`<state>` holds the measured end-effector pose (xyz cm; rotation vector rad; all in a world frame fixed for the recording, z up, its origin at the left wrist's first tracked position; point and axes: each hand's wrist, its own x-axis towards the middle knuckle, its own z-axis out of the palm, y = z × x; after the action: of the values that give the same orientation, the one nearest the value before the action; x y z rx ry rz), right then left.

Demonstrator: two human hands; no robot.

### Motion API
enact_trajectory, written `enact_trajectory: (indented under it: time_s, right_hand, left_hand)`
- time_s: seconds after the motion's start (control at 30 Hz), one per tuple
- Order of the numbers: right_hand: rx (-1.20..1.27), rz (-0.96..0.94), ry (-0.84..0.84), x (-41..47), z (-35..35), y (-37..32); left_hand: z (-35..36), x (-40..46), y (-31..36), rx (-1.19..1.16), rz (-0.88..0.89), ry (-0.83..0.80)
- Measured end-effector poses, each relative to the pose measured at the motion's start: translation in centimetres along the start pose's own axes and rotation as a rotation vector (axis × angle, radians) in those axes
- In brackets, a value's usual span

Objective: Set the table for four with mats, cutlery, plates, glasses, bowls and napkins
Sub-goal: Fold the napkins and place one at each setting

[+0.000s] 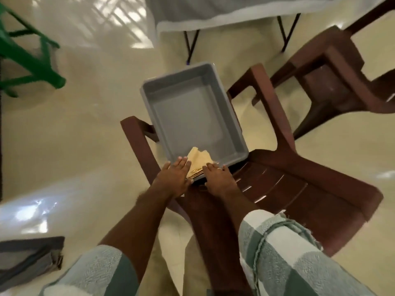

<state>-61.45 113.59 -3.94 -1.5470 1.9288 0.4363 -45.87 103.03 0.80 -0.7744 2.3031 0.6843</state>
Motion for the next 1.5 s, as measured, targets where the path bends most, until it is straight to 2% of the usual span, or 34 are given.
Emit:
enact_trajectory:
  time_s: [0.27, 0.57, 0.73, 0.93, 1.1, 1.17, 1.27, 1.33, 1.4, 1.5]
  right_hand:
    - [-0.083, -0.032, -0.031, 5.1, 2.3, -2.0]
    - [-0.229, -0.173, -0.162, 9.0, 3.3, -1.6]
    - [-0.220, -0.166, -0.100, 9.7, 4.1, -2.2]
    - [-0.239, -0.107, -0.114, 9.9, 4.3, -2.5]
    - [-0.272, -0.063, -0.125, 9.9, 5.5, -2.1]
    - [-0.246, -0.067, -0.128, 10.0, 5.6, -1.9]
    - [-0.138, -0.068, -0.095, 10.2, 6.0, -1.3]
    - [-0.016, -0.016, -0.097, 10.1, 6.2, -1.1]
    - [0.086, 0.031, -0.077, 10.0, 5.7, -1.4]
    - [0.330, 0.142, 0.060, 9.7, 4.6, -2.3]
  left_hand:
    - [1.1, 3.5, -5.2, 0.098, 0.127, -0.102]
    - [-0.4, 4.6, -7.2, 0.214, 0.192, -0.021]
    - [0.1, 4.6, -7.2, 0.265, 0.212, -0.027]
    - [0.7, 4.6, -7.0, 0.308, 0.204, -0.013]
    - [1.2, 4.6, -6.6, 0.224, 0.230, 0.004]
    - [1.1, 4.5, -6.3, 0.088, 0.244, 0.013]
    - [0.4, 3.9, -6.1, -0.349, 0.162, 0.071]
    - [0.1, 3.5, -6.1, -0.584, 0.037, 0.170]
    - [-0.3, 3.5, -6.1, -0.877, -0.154, 0.202]
    - [-0.8, 3.3, -5.9, -1.478, -0.410, 0.105]
